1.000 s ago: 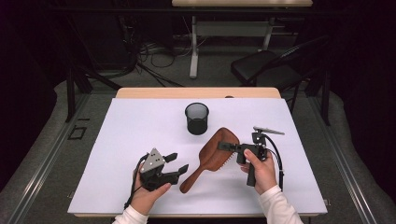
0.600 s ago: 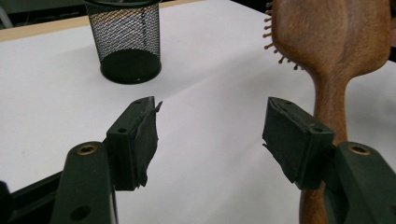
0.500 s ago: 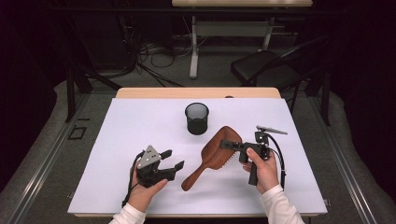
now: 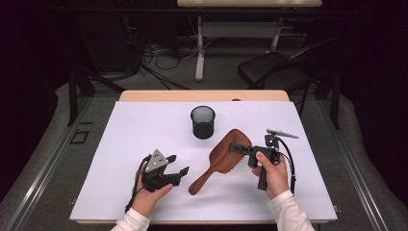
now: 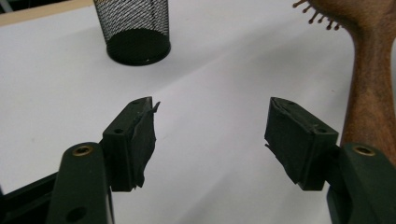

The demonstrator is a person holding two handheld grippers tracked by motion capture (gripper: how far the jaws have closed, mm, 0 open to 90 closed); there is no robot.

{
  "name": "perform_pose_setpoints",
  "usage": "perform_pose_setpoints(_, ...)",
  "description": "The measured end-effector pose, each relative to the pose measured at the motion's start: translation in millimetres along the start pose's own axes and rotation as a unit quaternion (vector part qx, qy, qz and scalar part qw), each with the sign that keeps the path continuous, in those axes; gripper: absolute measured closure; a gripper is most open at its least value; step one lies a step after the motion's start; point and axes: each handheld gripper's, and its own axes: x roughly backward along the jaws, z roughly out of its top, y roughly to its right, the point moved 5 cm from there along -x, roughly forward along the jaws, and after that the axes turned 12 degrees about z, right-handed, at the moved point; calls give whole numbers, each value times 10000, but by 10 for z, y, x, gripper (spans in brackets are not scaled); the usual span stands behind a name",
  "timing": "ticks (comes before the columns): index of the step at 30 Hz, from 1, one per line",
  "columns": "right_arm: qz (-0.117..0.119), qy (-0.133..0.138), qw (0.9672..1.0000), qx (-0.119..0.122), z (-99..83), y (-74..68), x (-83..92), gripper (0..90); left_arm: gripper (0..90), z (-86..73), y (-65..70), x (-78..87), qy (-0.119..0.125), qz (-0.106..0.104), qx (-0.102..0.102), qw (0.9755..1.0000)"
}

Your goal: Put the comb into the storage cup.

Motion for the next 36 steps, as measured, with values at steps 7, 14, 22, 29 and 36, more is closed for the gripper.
perform_pose_setpoints(7, 0, 113, 9999, 37, 22, 9, 20, 494, 251, -20, -80, -12, -18, -42, 392, 9992)
perform_pose_setpoints(14, -10, 127, 9999, 67, 30, 21, 30, 494, 183, -28, -146, -18, 8, -5, 581, 9983)
perform_pose_setpoints(22, 13, 172, 9998, 86, 45, 22, 52, 494, 169, -32, -210, -17, 74, 38, 708, 9975)
perform_pose_setpoints(29, -54, 128, 9999, 101, 43, 36, 40, 495, 151, -26, -215, -5, 96, 2, 697, 9975)
perform_pose_setpoints(36, -136, 120, 9998, 103, 63, 48, -10, 494, 125, -51, -249, -25, 51, 54, 822, 9966)
